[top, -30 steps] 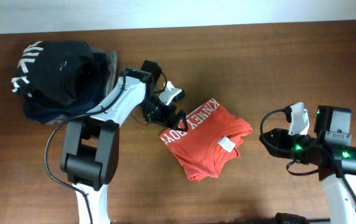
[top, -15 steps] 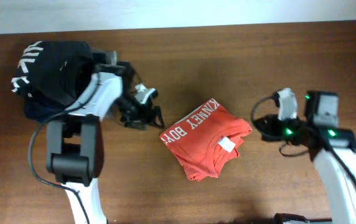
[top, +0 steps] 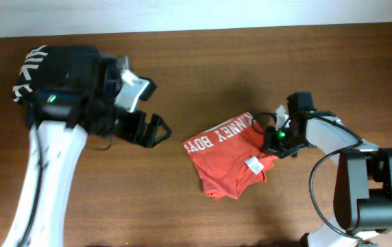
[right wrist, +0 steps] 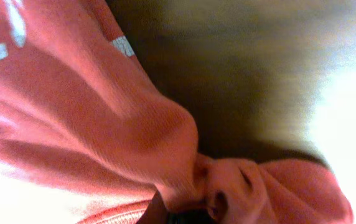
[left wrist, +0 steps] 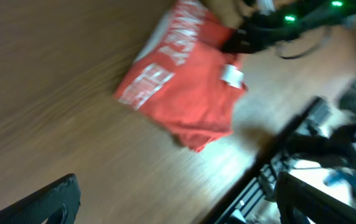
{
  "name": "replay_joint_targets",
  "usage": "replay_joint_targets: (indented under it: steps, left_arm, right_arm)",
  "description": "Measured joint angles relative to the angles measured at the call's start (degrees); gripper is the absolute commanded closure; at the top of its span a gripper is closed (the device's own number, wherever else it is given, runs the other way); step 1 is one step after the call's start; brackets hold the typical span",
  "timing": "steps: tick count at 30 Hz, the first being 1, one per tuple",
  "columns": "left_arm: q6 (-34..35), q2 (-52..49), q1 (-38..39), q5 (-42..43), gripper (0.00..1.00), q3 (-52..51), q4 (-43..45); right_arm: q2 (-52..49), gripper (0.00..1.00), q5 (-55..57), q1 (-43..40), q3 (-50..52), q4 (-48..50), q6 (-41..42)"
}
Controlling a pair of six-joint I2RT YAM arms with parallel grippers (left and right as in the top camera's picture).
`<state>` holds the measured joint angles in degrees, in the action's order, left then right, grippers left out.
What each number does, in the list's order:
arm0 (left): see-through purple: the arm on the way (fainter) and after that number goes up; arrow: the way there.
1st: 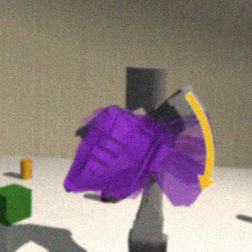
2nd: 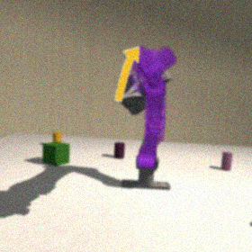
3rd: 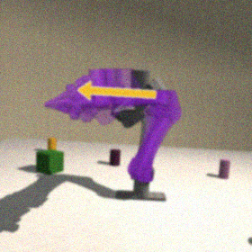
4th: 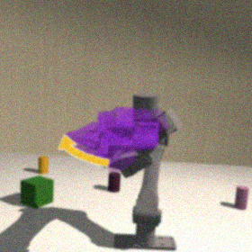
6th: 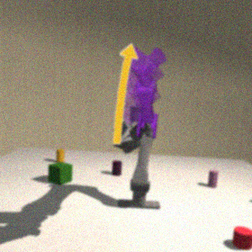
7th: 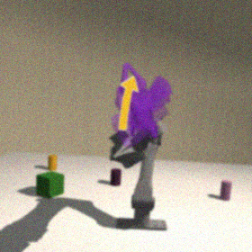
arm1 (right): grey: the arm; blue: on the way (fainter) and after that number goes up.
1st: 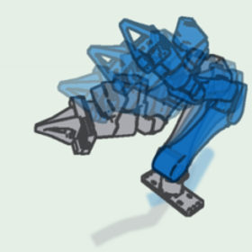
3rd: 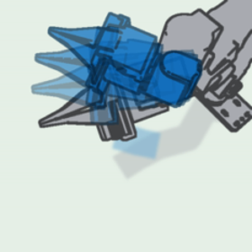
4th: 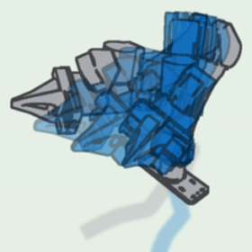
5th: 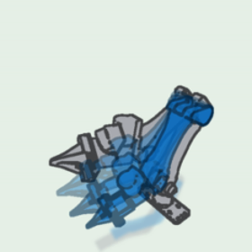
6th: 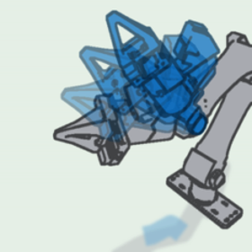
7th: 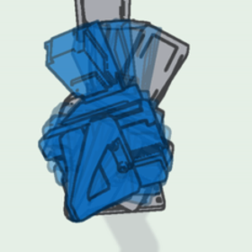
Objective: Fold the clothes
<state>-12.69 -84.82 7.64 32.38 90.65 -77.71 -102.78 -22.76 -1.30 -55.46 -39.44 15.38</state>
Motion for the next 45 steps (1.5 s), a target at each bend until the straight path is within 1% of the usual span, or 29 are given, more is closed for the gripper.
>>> replay_joint_targets:
  steps: [3,5,8,10,11,12,13,14,18,19,21,24,26,28,37,38,39,40,41,42,43,45]
  left_arm:
    - [4.2,3.3,0.0,-4.1,0.01,0.0,-2.5]
    - [6.3,3.3,0.2,-5.1,0.01,-0.6,-2.0]
    - [9.7,3.4,1.0,-5.0,0.01,-7.8,5.0]
    - [14.1,3.0,2.4,-4.8,0.01,-17.3,13.8]
    - [15.3,2.5,2.8,-4.5,0.01,-19.8,15.7]
    - [17.9,1.6,3.7,-3.5,0.01,-25.6,21.8]
    - [20.3,1.2,4.4,-1.6,0.01,-31.2,29.7]
    - [22.3,0.7,4.9,-0.2,0.01,-34.7,33.9]
    - [30.6,-2.4,7.1,4.0,0.01,-45.0,50.6]
    - [32.7,-3.4,7.5,4.6,0.01,-46.3,53.4]
    - [35.1,-4.6,8.3,5.1,0.01,-47.0,56.0]
    - [40.5,-8.0,11.1,4.5,0.01,-47.0,58.8]
    - [43.0,-10.7,12.9,4.5,0.01,-47.1,62.8]
    - [44.9,-12.7,14.5,4.9,0.01,-46.6,68.6]
    - [50.5,-20.7,19.8,12.6,0.02,-43.9,80.0]
    - [51.1,-21.2,20.7,13.1,0.08,-43.7,80.8]
    - [51.4,-21.6,21.1,13.4,0.11,-43.6,81.0]
    - [51.8,-22.1,21.9,13.6,0.25,-43.4,81.2]
    - [52.2,-22.7,22.6,14.3,0.30,-43.4,81.5]
    - [52.6,-22.8,22.9,14.0,0.42,-43.4,81.4]
    - [52.7,-23.4,23.5,13.8,0.51,-43.6,81.4]
    - [52.8,-23.8,24.0,12.7,0.57,-43.7,80.9]
  right_arm:
    - [0.6,0.96,1.8,-0.7,0.1,-7.1,2.4]
    - [1.6,0.96,3.1,-0.2,1.0,-10.6,3.6]
    - [3.4,0.96,4.6,0.8,1.5,-10.7,4.2]
    - [4.9,0.96,5.1,1.0,1.6,-10.8,4.4]
    - [5.7,0.96,5.4,1.0,1.6,-11.1,4.4]
    - [6.1,0.96,5.6,1.0,1.6,-11.3,4.4]
    - [6.4,0.96,5.6,1.0,1.7,-10.6,3.5]
    - [6.6,0.96,5.7,1.0,1.7,-9.7,2.6]
    - [10.5,0.96,4.8,1.0,1.9,-7.0,-5.6]
    - [11.3,0.96,4.7,1.0,1.9,-7.0,-6.6]
    - [12.0,0.96,4.0,1.0,1.9,-7.1,-8.1]
    - [11.5,0.96,3.2,1.0,2.0,-6.9,-9.2]
    - [10.7,0.96,3.2,1.0,2.3,-6.0,-9.6]
    - [9.9,0.96,3.2,1.0,3.2,-5.1,-9.9]
    - [8.6,0.96,3.2,1.0,5.1,-4.7,-9.8]
    - [8.4,0.96,3.2,1.0,5.1,-4.7,-9.8]
    - [8.4,0.96,3.2,1.0,5.1,-4.7,-9.8]
    - [8.4,0.96,3.2,1.0,5.1,-4.7,-9.9]
    - [8.4,0.96,3.2,1.0,5.1,-4.7,-9.8]
    - [8.4,0.96,3.2,1.0,5.1,-4.7,-9.9]
    - [8.4,0.96,3.2,1.0,5.1,-4.7,-9.9]
    - [8.4,0.96,3.2,1.0,5.1,-5.1,-9.8]
